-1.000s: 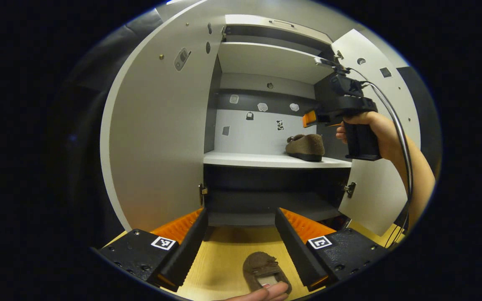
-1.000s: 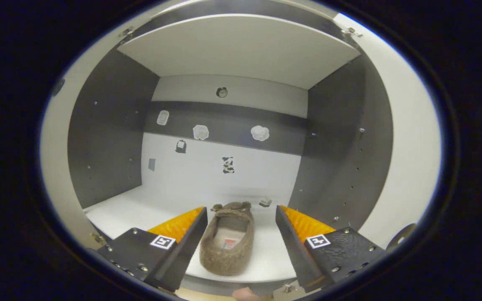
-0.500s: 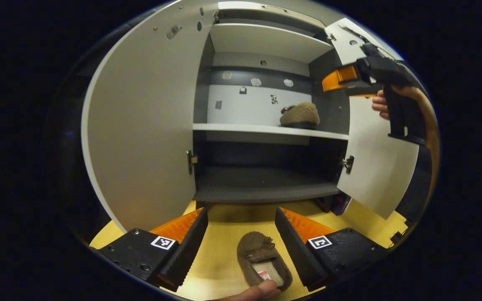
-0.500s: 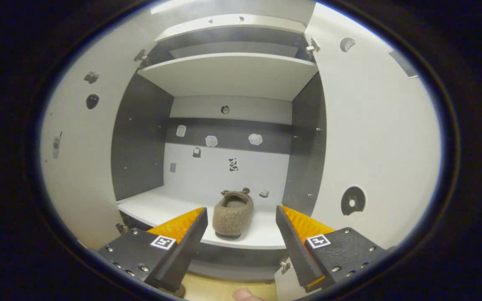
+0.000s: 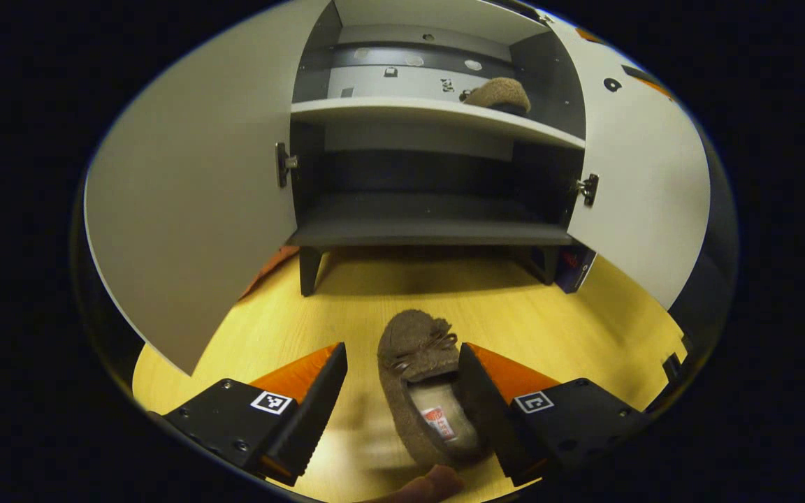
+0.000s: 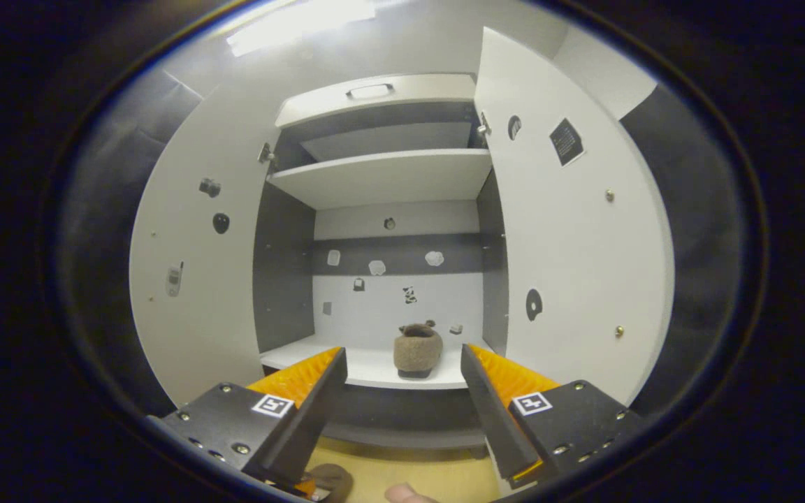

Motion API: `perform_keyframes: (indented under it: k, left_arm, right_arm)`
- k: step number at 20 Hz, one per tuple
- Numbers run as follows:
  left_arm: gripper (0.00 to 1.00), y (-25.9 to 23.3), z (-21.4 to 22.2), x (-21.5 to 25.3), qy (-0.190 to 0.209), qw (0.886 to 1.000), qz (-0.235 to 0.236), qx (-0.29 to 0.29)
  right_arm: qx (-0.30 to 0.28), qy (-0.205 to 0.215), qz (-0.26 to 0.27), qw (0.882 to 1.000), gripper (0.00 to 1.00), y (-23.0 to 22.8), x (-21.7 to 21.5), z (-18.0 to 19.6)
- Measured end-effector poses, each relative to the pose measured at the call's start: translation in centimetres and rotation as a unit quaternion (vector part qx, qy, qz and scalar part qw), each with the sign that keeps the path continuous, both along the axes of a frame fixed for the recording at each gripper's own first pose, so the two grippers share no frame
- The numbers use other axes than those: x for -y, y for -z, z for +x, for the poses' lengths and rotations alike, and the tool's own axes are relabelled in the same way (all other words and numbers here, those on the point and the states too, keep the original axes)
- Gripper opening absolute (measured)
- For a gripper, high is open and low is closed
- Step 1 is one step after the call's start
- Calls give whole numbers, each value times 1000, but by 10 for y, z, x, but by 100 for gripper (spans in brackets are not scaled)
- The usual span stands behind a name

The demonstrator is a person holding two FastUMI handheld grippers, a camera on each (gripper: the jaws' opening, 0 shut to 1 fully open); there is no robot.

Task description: Grab one shoe with the right hand and put it into the shoe cabinet, grab the other shoe with the left hand and put it into the shoe cabinet; then close the right door with the right hand and the left door with the left hand.

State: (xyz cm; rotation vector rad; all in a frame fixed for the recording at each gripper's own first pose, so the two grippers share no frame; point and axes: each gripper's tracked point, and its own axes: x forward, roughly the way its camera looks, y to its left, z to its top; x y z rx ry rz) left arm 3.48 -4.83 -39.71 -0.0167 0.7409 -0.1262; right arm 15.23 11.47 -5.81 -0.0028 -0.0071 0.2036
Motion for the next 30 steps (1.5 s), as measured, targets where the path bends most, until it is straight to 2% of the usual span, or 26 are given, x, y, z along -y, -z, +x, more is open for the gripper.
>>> perform_keyframes:
  k: [4,8,9,11,13,14,15,17,18,20,24,30]
  left_arm:
    - [99,29,-12,-2,-7,999,-4,-42]
    - [98,59,-24,-8,-21,996,0,-82]
    - [95,61,-24,-2,-16,996,-18,-83]
    - [82,61,-22,0,-12,997,-33,-73]
    - [79,64,-18,-3,-14,997,-38,-63]
    - [74,67,-17,0,-13,997,-43,-65]
    - [67,69,-18,7,-3,996,-60,-71]
    - [30,68,-15,5,0,996,-52,-72]
    - [7,64,-18,5,5,996,-52,-72]
    - [2,61,-17,2,7,997,-43,-70]
    - [1,33,-9,-8,3,999,-15,-33]
    - [1,-45,16,-19,1,999,-6,52]
  right_arm:
    - [-1,6,15,1000,98,9,8,-28]
    - [15,12,31,999,98,11,21,-36]
    - [17,12,41,999,98,11,22,-35]
    - [-4,3,50,999,98,27,20,-35]
    - [-23,1,49,999,98,39,21,-36]
    - [-27,3,43,999,98,43,23,-38]
    - [-29,7,36,999,98,47,25,-38]
    - [-31,18,26,999,98,50,29,-40]
    - [-31,15,23,999,98,50,28,-42]
    - [-34,17,18,999,98,55,31,-43]
    - [-45,36,13,998,98,64,45,-43]
    - [-61,12,52,997,98,71,43,-45]
